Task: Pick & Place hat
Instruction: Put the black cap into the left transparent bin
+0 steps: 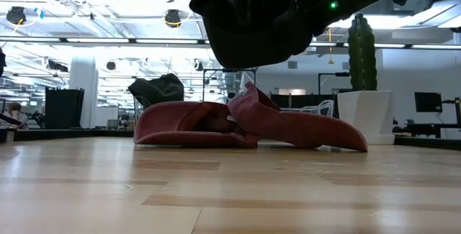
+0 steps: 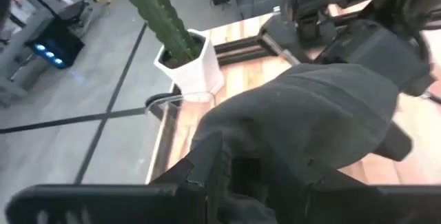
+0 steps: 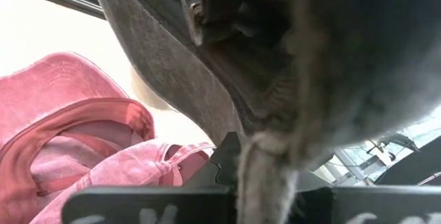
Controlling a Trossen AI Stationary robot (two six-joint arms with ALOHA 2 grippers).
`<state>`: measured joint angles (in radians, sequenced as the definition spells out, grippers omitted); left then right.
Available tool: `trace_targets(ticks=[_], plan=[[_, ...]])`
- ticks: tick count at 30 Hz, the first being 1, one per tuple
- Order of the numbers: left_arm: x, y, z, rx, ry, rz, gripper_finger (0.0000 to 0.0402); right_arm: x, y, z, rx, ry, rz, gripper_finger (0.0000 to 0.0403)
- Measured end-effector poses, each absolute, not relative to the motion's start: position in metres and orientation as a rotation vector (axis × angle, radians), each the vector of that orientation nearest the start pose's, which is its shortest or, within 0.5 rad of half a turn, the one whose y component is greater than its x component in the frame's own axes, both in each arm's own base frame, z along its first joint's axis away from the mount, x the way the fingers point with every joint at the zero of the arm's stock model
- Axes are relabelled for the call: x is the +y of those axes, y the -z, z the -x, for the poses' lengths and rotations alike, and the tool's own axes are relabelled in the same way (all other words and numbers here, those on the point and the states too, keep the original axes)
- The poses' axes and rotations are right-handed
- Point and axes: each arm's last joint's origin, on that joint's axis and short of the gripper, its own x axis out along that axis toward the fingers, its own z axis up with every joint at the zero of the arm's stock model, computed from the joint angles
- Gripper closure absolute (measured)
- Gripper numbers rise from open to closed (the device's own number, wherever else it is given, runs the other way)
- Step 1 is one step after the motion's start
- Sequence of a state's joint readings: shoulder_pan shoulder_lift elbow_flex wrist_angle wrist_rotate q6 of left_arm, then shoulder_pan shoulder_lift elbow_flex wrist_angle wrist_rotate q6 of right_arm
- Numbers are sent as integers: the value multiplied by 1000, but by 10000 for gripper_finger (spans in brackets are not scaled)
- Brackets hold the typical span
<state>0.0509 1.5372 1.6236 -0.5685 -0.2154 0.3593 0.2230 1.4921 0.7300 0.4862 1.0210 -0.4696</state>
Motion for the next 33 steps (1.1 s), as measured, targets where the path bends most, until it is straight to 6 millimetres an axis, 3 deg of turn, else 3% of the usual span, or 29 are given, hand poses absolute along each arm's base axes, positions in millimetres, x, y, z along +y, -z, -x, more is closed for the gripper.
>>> trace_targets(ticks=[13,33], plan=[[24,-406,-332,522,-201,-398,261,42,-218,-296,421,726,612,396],[30,-396,-342,550,-210,-394,261,51,-221,-295,387,701,624,396]])
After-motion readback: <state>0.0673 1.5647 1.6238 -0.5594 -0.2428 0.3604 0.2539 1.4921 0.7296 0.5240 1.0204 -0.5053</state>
